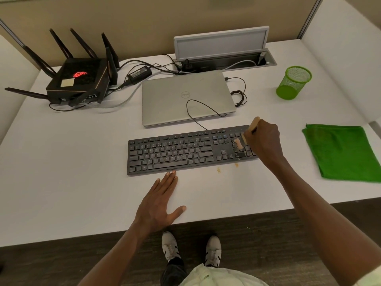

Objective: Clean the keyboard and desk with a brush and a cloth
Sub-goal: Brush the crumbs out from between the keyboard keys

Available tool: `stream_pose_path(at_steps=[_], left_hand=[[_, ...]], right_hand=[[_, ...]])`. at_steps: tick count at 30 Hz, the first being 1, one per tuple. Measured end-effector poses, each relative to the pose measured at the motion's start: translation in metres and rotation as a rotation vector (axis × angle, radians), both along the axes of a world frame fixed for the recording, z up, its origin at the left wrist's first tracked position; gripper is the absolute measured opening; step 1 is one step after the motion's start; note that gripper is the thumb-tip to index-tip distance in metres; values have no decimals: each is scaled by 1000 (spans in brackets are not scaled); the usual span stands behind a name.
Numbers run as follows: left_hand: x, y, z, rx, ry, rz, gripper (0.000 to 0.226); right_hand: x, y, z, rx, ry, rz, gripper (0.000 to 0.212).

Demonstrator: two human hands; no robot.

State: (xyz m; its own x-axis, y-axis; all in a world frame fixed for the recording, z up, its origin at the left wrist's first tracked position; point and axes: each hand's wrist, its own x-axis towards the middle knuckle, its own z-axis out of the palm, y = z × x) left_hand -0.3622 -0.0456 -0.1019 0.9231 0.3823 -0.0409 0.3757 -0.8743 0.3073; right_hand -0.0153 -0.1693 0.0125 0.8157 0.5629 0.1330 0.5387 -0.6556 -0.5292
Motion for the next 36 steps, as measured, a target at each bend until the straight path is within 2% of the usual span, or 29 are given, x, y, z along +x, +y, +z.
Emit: stream_pose_path(at_steps=[3,8,14,18,22,25,31,36], left_hand=[[-1,0,0,1,0,2,93],[-1,0,-1,3,5,6,93],[-1,1,-2,5,3,3,93],[-1,0,-2,3,8,2,93],[-1,0,-1,5,-1,1,93],[0,0,0,3,-7,0,92],[0,1,-1,-1,-2,0,93],[0,0,0,-10,3,4,93]], right_hand=[[-3,-3,5,-12,-5,-4,22],[1,13,4,132,45,-32,20],[-7,-2,-4,13,-26,41,12],[-4,-1,1,49,-87,96,23],[-1,4,0,-12,-144,221,13],[-4,6,-5,-54,-163,302,21],[5,14,3,103,-152,256,14],[1,12,-5,114,-77,404,21]])
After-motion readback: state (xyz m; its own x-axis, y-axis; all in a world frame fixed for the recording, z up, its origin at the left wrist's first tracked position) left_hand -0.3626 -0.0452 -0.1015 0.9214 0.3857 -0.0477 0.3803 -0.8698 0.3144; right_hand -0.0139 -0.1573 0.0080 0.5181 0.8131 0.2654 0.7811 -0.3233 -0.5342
